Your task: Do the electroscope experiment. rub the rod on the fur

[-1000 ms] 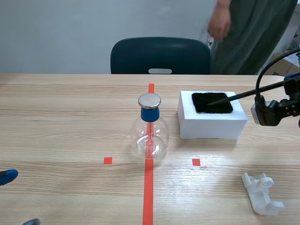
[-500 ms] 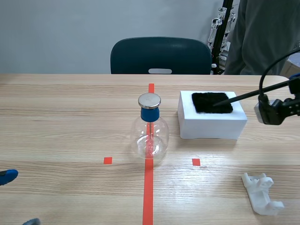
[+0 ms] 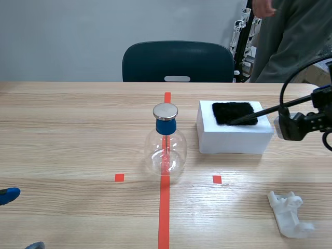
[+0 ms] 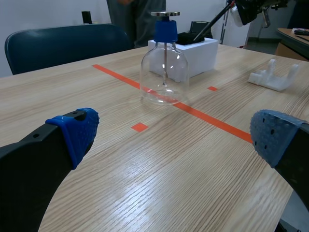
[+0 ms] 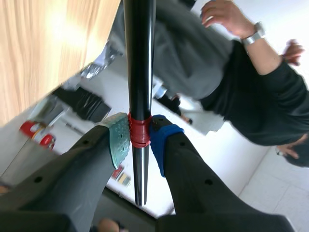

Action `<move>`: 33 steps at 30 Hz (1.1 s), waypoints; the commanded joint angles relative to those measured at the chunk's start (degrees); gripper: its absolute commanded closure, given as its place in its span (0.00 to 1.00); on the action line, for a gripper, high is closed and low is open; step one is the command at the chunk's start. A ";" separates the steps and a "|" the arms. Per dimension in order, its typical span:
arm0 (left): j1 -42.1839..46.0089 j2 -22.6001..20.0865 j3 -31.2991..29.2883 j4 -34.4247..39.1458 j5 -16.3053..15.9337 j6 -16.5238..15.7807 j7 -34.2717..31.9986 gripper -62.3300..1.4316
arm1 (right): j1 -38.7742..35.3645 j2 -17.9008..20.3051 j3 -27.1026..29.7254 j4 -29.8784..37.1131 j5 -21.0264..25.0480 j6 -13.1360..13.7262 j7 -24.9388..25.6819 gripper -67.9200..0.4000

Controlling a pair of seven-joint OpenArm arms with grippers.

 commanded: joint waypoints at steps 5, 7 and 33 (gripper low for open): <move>-0.04 0.24 -0.04 0.50 -0.55 0.09 -2.67 0.00 | 0.76 -1.33 0.11 -0.46 -0.31 -0.04 -1.62 0.99; -0.04 0.24 -0.04 0.50 -0.55 0.09 -2.67 0.00 | 0.79 -3.13 0.11 -0.46 -0.09 -0.04 -2.99 0.99; -0.04 0.24 -0.04 0.50 -0.55 0.09 -2.69 0.00 | -25.49 2.82 40.37 18.45 15.63 -10.45 27.74 0.99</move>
